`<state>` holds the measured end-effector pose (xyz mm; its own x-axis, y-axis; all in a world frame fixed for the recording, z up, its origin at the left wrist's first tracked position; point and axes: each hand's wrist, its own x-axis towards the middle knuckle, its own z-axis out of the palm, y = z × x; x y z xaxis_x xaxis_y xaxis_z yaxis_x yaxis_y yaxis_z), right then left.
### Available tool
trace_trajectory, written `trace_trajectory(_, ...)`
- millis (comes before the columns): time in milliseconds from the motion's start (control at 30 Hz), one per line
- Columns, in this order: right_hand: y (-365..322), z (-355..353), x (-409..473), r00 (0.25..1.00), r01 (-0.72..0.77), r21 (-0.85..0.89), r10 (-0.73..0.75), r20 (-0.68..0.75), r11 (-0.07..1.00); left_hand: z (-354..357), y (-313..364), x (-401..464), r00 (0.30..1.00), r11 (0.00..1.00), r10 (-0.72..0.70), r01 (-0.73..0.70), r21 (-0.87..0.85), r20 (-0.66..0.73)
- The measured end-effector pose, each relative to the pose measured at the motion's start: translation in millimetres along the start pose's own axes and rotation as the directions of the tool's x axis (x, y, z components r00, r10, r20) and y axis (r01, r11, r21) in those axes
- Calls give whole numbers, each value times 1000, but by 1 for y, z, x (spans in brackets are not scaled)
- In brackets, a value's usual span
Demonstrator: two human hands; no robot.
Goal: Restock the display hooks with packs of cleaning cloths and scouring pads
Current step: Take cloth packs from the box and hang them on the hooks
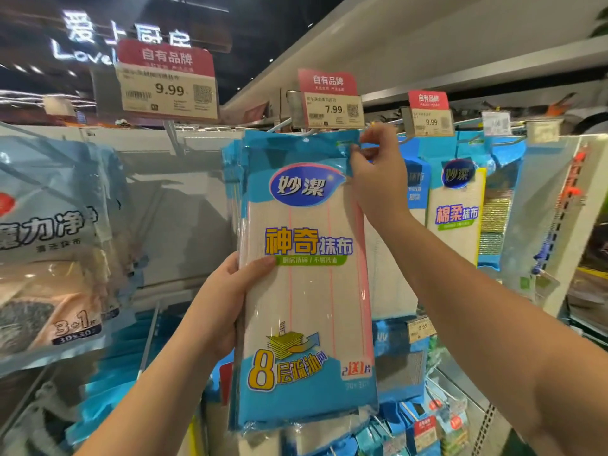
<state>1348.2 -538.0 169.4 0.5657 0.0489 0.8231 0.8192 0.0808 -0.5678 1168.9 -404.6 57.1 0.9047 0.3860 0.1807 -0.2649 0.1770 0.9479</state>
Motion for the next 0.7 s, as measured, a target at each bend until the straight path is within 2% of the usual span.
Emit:
trace_trajectory(100, -2, -4, 1, 993, 95, -73, -89, 81, 993, -1, 1, -4, 1000, 1000, 22, -22, 10, 1)
trace_trajectory(233, -6, -13, 2, 985, 129, -29, -124, 123, 991, 2, 3, -8, 999, 999, 34, -34, 17, 5)
trace_trajectory(700, -10, -23, 5, 982, 160, -4, -159, 104, 987, 12, 10, -9, 998, 998, 56, -57, 15, 28)
